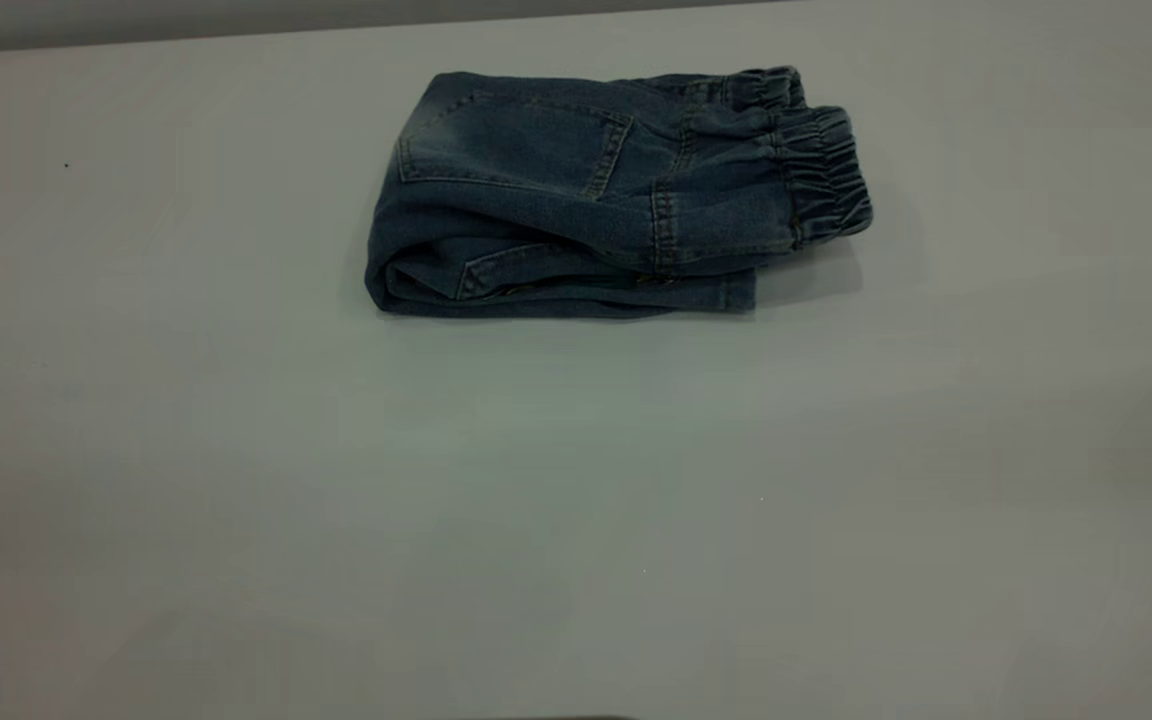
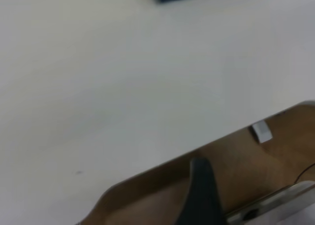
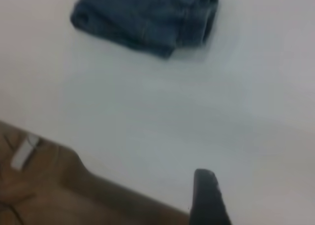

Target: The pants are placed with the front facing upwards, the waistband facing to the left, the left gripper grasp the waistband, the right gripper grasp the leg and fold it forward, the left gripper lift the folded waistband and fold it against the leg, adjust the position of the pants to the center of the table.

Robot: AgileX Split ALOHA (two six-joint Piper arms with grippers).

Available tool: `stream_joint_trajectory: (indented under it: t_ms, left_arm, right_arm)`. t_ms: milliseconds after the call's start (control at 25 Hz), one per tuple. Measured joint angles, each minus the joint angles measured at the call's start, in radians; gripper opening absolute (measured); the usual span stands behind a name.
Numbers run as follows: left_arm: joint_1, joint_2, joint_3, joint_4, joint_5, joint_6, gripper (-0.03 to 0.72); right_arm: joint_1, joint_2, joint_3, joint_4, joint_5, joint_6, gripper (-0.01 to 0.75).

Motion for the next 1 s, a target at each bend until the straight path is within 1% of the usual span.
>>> stream_joint_trajectory:
  t_ms: [120, 280, 760, 1000]
  left_arm:
    - [0.000, 0.000, 0.055, 0.008, -0.023, -0.002, 0.497]
    - [0.000, -0.004, 0.056, 0.009, -0.029, 0.001, 0.497]
    - [0.000, -0.005, 0.068, 0.096, 0.007, 0.012, 0.496]
    - [0.000, -0.005, 0.077, 0.187, 0.010, -0.096, 0.496]
  right_arm:
    - [0.000, 0.000, 0.097, 0.000, -0.016, -0.006, 0.406]
    - [0.000, 0.000, 0.179, -0.001, -0.021, -0.010, 0.406]
    - [0.000, 0.000, 0.215, -0.023, -0.085, -0.011, 0.405]
    - [0.000, 0.001, 0.218, -0.026, -0.096, -0.012, 0.403]
